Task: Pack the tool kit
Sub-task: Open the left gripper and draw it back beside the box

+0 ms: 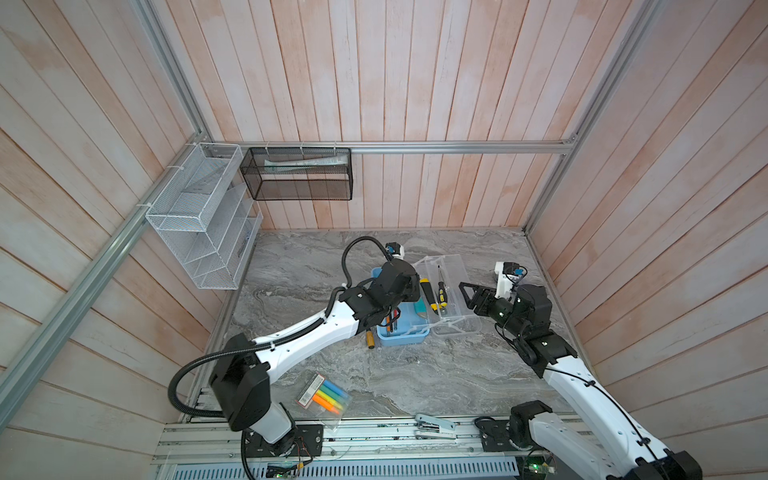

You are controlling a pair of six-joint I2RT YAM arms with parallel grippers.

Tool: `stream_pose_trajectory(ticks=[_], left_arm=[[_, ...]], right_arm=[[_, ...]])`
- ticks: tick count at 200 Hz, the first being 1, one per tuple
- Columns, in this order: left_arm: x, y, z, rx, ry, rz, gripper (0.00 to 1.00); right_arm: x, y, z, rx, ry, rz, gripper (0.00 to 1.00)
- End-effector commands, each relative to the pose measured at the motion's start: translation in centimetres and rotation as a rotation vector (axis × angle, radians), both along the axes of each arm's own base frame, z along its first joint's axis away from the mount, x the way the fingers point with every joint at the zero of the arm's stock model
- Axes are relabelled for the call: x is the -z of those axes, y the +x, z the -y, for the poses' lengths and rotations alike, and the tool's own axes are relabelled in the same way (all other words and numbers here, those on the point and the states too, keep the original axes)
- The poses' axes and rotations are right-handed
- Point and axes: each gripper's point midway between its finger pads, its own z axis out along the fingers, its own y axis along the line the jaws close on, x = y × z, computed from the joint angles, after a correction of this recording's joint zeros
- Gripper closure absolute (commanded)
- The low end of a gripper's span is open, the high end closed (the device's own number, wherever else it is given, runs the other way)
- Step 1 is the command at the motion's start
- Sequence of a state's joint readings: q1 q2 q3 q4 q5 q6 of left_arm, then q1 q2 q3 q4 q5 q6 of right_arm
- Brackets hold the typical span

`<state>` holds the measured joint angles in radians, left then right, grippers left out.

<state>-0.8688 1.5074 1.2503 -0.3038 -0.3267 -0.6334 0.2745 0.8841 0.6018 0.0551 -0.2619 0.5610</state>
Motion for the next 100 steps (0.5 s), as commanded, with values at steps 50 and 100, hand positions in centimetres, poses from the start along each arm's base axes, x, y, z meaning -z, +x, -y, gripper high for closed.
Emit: stream_pose_trajectory(ticks=[50, 100], left_arm=[[9.1, -6.3, -11.4, -0.207, 0.189, -0.223, 0.42], [12.9, -8.3, -12.6, -0.227, 0.159, -0.315, 0.42]], right_arm=[[0.7, -0.7, -3.6, -0.087, -0.089, -0.039, 0.41], [1.7, -0.9, -4.8, -0.119, -0.127, -0.069, 0.41]])
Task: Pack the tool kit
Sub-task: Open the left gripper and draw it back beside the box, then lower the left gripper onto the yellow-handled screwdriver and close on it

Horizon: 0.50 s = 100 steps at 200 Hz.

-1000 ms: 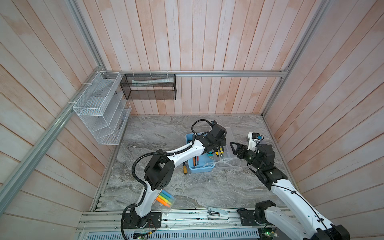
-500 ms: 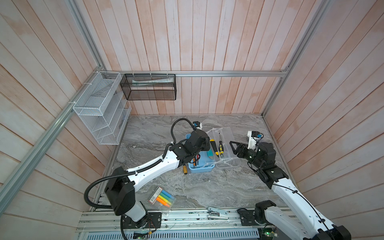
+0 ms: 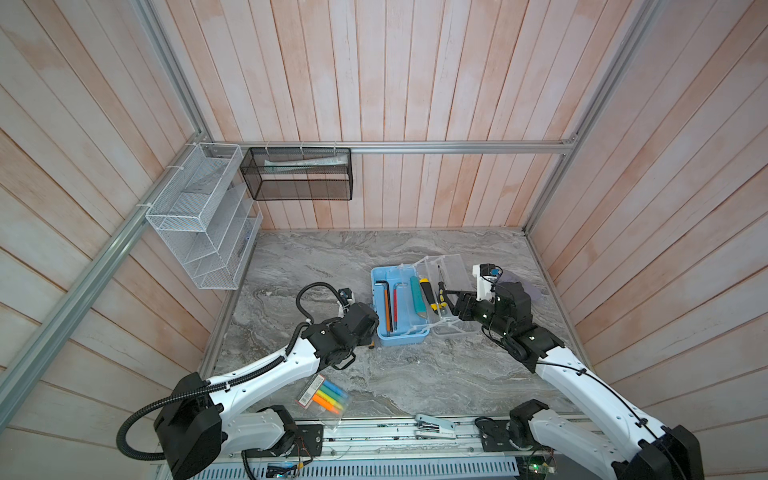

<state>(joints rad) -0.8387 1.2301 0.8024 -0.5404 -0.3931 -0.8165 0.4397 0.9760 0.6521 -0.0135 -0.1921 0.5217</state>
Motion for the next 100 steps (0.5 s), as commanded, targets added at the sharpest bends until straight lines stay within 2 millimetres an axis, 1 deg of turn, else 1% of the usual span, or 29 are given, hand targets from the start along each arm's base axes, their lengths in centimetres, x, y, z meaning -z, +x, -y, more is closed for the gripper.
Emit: stream_pose_trajectory(ticks=[1, 23, 45, 82, 100], left_arm=[[0.6, -0.4, -0.1, -0.038, -0.045, -0.025, 0.42], [1.7, 0.0, 0.4, -0.018, -0.046, -0.042, 0.43], [2.8, 0.5, 1.3, 0.009, -0.063, -0.062, 0.43], [3.9, 1.1, 2.3, 0.033, -0.098, -0.079, 0.45], [4.7, 1.3, 2.6, 0.036, -0.097, -0.092, 0.46]], right_arm=[[-0.5, 0.1, -0.5, -0.009, -0.036, 0.006, 0.41], [-0.1, -0.1, -1.3, -0.032, -0.052, -0.007, 0.42], [0.1, -0.3, -2.0, -0.046, -0.065, -0.012, 0.42], [0.4, -0.6, -2.5, -0.053, -0.071, -0.017, 0.43], [0.4, -0.6, -2.7, -0.057, -0.069, -0.016, 0.42]])
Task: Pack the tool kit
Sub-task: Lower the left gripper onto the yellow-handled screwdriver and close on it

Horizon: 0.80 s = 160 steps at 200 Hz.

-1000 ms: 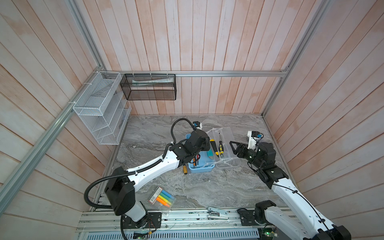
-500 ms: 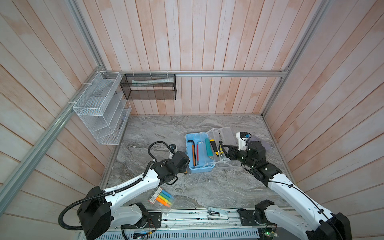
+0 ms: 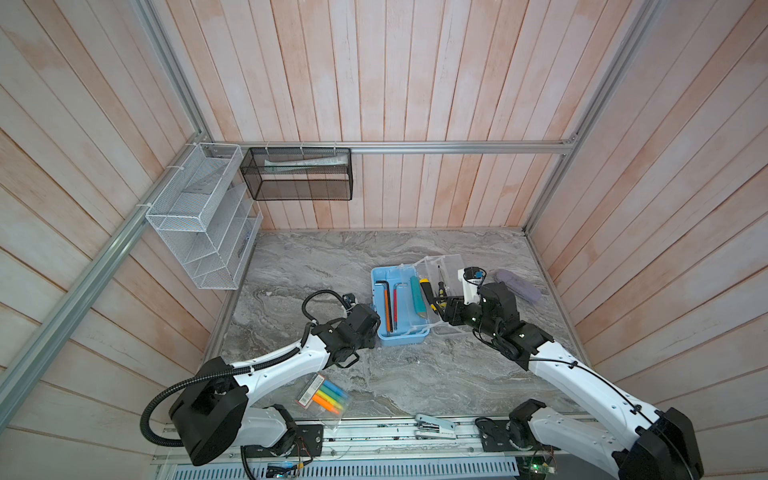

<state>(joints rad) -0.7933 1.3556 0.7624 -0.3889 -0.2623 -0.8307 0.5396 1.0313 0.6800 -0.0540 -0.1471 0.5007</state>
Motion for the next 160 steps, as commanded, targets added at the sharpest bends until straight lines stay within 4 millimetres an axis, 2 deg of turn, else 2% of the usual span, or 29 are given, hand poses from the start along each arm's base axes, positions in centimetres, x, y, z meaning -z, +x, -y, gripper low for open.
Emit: stream_pose_trajectory(ticks=[1, 44, 160], left_arm=[[0.8, 0.5, 0.8, 0.019, -0.026, 0.000, 0.46], [2.6, 0.9, 1.2, 0.030, -0.013, -0.033, 0.47], [6.1, 1.5, 0.3, 0.008, 0.068, -0.080, 0.54]], right_arm=[[-1.1, 0.5, -0.1, 0.012, -0.004, 0.024, 0.43], [-0.9, 0.6, -0.1, 0.018, -0.007, 0.024, 0.42], [-0.4, 0.9, -0.2, 0.023, -0.012, 0.017, 0.42]])
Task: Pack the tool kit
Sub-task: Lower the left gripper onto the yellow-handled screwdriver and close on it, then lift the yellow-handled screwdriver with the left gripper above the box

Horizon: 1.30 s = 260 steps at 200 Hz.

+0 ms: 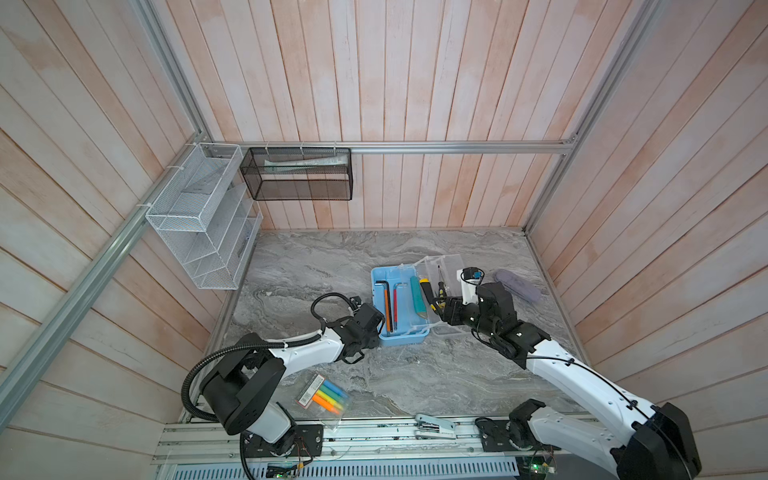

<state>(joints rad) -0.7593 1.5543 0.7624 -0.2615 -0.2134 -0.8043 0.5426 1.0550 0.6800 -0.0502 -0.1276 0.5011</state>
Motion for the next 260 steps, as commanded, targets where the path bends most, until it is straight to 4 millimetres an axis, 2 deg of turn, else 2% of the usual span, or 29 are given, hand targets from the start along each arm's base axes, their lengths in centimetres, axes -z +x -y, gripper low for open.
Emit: stream_pose_trajectory(ticks=[1, 30, 56, 103, 179, 239, 260], left_arm=[[1.2, 0.2, -0.6, -0.005, 0.036, -0.006, 0.54], [2.3, 0.0, -1.2, -0.012, 0.077, -0.027, 0.58], [2.4, 0.1, -1.6, -0.024, 0.090, -0.027, 0.59], [3.2, 0.2, -2.1, -0.031, 0.133, -0.050, 0.69], [4.0, -0.2, -2.9, -0.039, 0.185, -0.081, 0.70], [4.7, -1.5, -4.4, -0.046, 0.279, -0.113, 0.67], [4.8, -1.8, -4.3, -0.038, 0.303, -0.116, 0.68]], right_arm=[[-1.1, 0.5, -0.2, 0.008, 0.006, 0.030, 0.43], [-1.0, 0.5, -0.2, 0.008, 0.007, 0.029, 0.43], [-0.9, 0.5, -0.2, 0.010, 0.009, 0.031, 0.42], [-0.7, 0.6, -0.4, 0.006, 0.011, 0.026, 0.43], [-0.2, 0.7, -0.5, 0.002, 0.017, 0.018, 0.43], [-0.2, 0.7, -0.6, 0.001, 0.022, 0.021, 0.42], [-0.2, 0.8, -0.8, -0.002, 0.025, 0.019, 0.43]])
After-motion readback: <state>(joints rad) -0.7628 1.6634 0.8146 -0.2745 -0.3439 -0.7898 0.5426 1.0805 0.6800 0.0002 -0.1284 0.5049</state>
